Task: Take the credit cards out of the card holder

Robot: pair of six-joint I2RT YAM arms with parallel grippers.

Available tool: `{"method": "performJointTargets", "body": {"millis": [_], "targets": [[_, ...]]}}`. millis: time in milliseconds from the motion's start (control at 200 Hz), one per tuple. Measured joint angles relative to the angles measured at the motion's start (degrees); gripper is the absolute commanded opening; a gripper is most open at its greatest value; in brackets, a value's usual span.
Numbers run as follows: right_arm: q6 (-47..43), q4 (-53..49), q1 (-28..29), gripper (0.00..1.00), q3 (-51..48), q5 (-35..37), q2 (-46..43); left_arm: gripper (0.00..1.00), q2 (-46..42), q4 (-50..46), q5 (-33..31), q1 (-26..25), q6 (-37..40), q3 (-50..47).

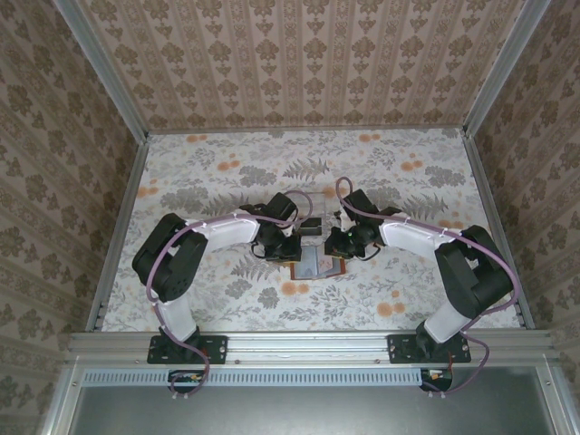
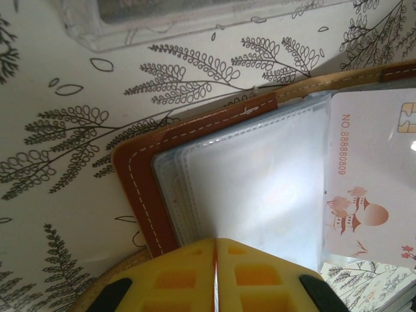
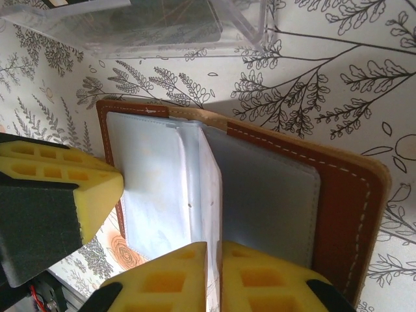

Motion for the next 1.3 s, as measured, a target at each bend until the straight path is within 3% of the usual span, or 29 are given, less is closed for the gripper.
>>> {"method": "performJointTargets", "body": {"millis": [440, 740, 990, 1300], "targets": [[-1.4, -3.2, 0.2, 0.07, 1.4, 2.3, -2.4, 0.11, -1.5, 0.2, 0.2, 1.4, 0.3, -2.0], [-9.9, -10.3, 0.2, 0.04, 10.1, 6.5, -3.7, 0.11, -3.0, -1.1, -0.6, 3.0, 1.2, -3.2], [-26.1, -16.0, 0.1, 0.05, 22.4, 7.9, -1.7, 0.21, -4.9, -1.6, -1.0, 3.8, 1.9, -3.5], [-58.7, -25.4, 0.3, 0.01, 38.0, 10.8, 10.1, 0.23, -8.9, -1.2, -1.4, 5.5, 1.9, -4.5]]}}
